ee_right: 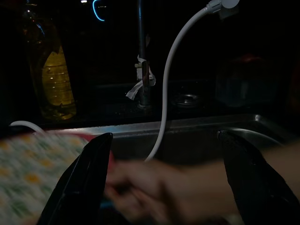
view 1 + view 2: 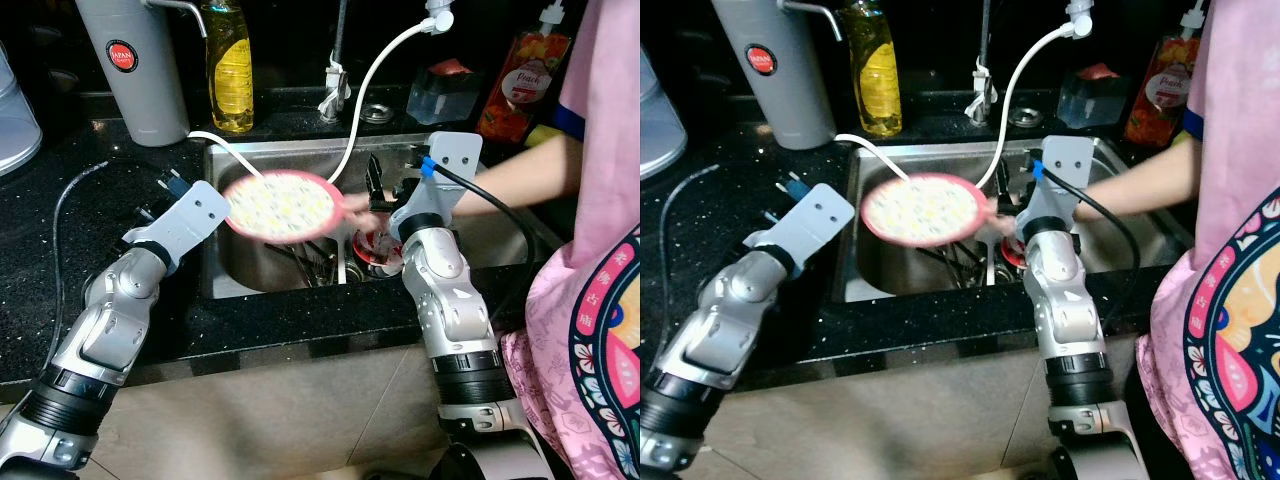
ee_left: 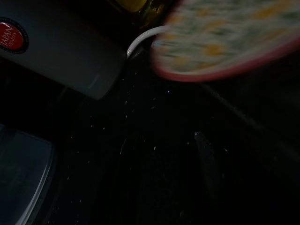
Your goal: Kitchen organization
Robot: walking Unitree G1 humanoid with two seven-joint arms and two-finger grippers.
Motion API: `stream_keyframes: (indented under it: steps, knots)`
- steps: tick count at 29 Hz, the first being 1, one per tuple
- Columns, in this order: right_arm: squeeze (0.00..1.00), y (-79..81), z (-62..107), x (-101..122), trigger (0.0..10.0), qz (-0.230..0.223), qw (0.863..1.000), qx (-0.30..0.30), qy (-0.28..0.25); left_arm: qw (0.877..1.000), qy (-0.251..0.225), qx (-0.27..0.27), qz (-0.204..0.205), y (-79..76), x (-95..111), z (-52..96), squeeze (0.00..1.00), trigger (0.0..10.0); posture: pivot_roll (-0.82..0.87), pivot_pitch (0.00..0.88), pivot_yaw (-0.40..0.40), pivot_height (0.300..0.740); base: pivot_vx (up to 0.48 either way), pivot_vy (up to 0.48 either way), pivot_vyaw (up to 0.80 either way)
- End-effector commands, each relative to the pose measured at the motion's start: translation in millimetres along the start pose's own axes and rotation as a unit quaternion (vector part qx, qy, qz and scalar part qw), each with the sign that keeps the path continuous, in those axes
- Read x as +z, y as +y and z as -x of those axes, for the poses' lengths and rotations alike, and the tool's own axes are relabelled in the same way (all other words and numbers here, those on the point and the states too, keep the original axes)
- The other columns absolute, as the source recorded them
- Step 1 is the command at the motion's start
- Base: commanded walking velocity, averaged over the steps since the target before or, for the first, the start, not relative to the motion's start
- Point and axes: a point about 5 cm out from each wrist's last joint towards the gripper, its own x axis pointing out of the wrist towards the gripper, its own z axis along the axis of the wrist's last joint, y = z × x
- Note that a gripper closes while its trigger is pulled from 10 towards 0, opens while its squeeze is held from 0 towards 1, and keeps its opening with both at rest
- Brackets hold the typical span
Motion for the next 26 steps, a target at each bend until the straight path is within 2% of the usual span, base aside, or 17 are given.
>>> stream_keyframes:
  steps: [1,10,26]
  knots:
    - [0.0,0.7,-0.4,-1.1,10.0,0.004,1.0,-0.002,0.002,1.0,0.004,-0.006,0.001,-5.6,0.7,-2.6,0.0,10.0,0.09,0.0,-0.007,0.74,0.0,0.0,0.0]
    - [0.0,-3.6,1.8,-0.9,10.0,0.008,1.0,-0.008,0.001,1.0,0.003,-0.007,0.001,-7.7,3.1,-4.9,0.0,10.0,0.08,0.0,0.004,0.74,0.0,0.0,0.0]
    - [0.0,-2.2,2.6,-0.4,10.0,0.008,1.0,-0.009,0.0,1.0,0.004,-0.007,0.001,-9.3,5.2,-6.6,0.0,10.0,0.07,0.0,0.008,0.74,0.0,0.0,0.0]
